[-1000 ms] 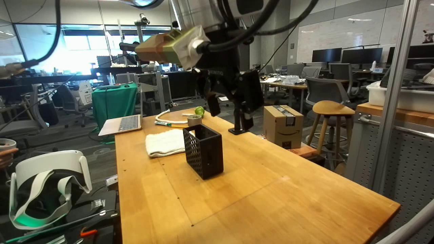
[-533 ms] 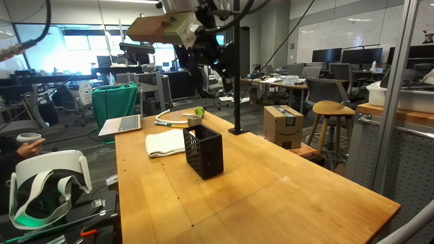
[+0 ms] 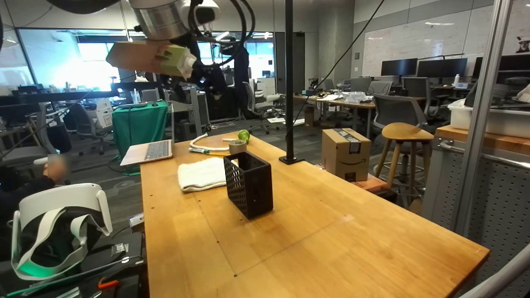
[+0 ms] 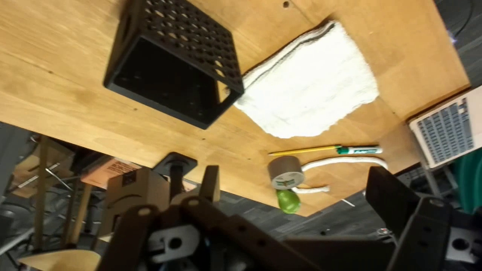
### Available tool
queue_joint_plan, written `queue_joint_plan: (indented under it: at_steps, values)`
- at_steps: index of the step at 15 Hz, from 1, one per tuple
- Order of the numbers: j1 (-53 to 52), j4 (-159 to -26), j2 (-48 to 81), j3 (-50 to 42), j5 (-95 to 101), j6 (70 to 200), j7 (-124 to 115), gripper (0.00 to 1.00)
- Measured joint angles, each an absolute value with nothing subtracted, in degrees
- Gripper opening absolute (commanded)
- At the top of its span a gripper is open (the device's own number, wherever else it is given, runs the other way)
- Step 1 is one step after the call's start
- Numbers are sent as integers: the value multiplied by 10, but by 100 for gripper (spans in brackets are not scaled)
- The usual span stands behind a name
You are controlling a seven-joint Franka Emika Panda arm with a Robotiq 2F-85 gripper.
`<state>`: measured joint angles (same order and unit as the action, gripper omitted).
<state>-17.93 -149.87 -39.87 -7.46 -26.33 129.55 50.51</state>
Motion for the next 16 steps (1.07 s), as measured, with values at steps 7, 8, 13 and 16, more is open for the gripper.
queue_joint_plan:
  at_steps: [7,8,13,16]
  values:
    - [-253,-1572,-500,-74,-298,1299,582,100]
    - [-253,-1573,-502,-75,-298,1300,584,100]
    - [-253,-1574,-502,-76,-298,1300,589,100]
    - [-253,-1575,-502,-76,-298,1301,589,100]
